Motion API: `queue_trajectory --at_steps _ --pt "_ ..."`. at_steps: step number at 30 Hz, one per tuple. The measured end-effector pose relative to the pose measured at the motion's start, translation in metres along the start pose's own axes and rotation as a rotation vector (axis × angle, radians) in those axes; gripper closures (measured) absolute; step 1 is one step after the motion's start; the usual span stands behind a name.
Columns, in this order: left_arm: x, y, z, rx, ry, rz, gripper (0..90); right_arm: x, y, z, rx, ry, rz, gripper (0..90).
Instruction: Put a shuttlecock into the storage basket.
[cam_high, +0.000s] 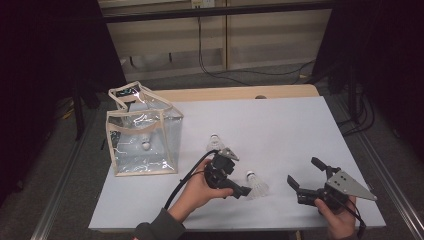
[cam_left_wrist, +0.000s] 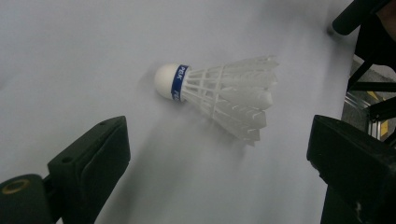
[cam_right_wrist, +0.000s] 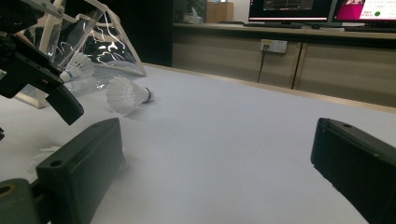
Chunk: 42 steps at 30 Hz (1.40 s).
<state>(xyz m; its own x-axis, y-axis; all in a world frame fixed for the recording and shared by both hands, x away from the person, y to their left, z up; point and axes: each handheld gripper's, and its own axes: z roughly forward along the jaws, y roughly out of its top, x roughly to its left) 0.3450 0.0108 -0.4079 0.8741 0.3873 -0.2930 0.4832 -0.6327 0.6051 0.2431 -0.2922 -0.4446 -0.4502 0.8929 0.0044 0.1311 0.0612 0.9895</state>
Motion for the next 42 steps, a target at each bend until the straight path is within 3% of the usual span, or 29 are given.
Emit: queue_trajectory --at_steps 20,42 --pt "-0.006 -0.001 0.019 -0.002 0.011 0.018 6.0 0.000 0.000 0.000 0.000 -0.002 -0.002 2.2" --pt "-0.011 -0.001 0.041 -0.032 0.073 0.026 9.2 0.000 0.001 0.000 -0.005 0.000 0.000 2.2"
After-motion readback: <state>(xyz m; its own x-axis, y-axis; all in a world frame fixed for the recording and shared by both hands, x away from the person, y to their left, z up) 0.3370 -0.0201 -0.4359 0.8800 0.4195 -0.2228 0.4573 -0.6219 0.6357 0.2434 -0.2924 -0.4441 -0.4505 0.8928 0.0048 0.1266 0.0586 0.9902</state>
